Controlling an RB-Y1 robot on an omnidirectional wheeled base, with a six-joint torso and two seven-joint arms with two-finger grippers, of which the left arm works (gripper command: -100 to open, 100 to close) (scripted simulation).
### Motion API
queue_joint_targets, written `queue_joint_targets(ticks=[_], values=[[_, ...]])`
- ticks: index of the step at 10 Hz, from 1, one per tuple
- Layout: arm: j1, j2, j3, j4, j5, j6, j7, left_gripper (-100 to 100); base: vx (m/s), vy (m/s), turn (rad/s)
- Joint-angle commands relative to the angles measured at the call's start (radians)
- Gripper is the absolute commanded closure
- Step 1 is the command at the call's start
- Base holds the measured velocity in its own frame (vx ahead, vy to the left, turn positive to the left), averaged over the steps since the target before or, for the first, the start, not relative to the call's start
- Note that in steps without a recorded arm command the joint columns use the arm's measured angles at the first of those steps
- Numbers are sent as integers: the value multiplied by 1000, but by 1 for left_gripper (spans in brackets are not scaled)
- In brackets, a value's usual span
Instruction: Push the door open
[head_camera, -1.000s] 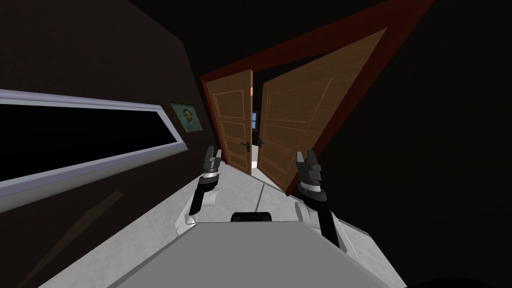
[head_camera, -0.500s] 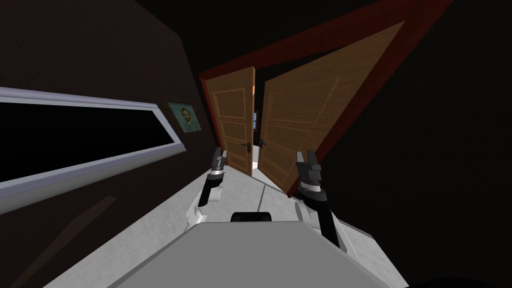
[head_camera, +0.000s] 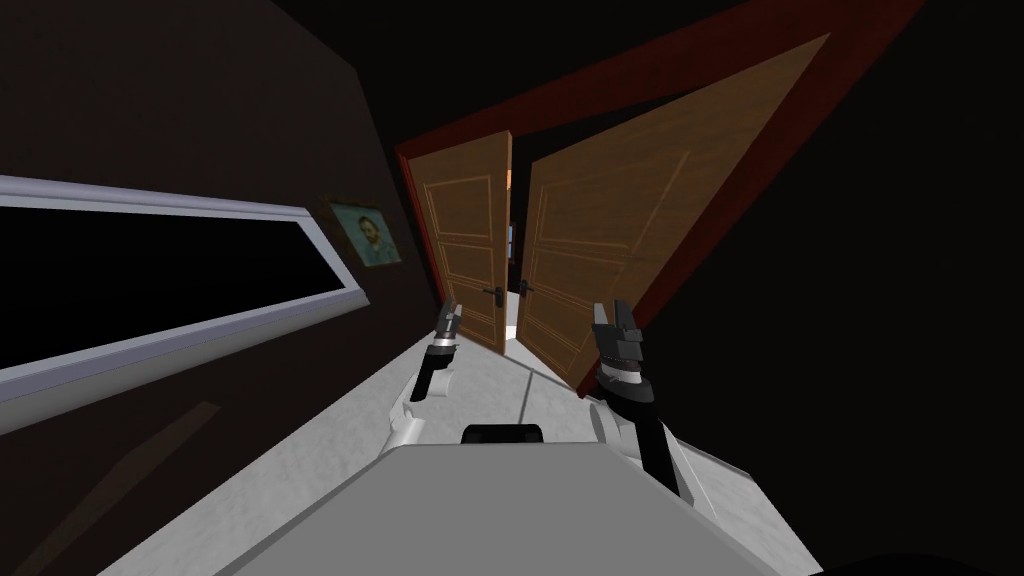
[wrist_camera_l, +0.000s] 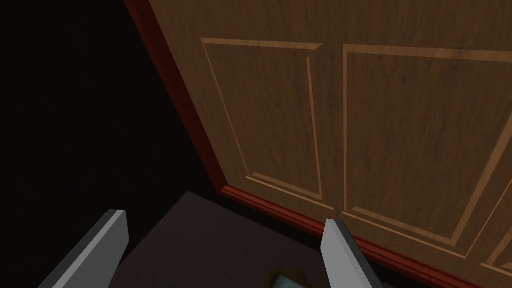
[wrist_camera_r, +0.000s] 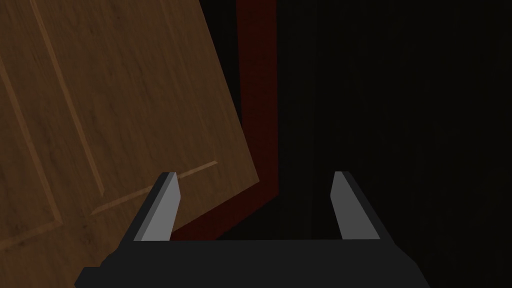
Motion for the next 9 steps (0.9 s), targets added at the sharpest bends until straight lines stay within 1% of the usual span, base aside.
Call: queue_joint_targets(ticks=[1, 2, 3, 4, 5, 6, 7, 8, 9], values=[[-16, -1, -3, 35, -1, 5, 3, -100, 49, 53, -15], [-43, -1, -9, 69, -2, 10, 8, -100, 44, 70, -18], [-43, -1, -9, 83, -2, 10, 8, -100, 41, 48, -18], [-70, -2, -16, 126, -4, 15, 13, -100, 57, 44, -25], [-98, -3, -22, 156, -5, 20, 19, -100, 84, 87, -29], [-98, -3, -22, 183, -5, 20, 19, -100, 65, 61, -23], [-125, -4, -29, 218, -7, 25, 24, -100, 51, 46, -15], [-125, -4, -29, 232, -7, 25, 24, -100, 39, 39, -14], [-153, -6, -35, 266, -8, 30, 29, -100, 51, 49, -20]])
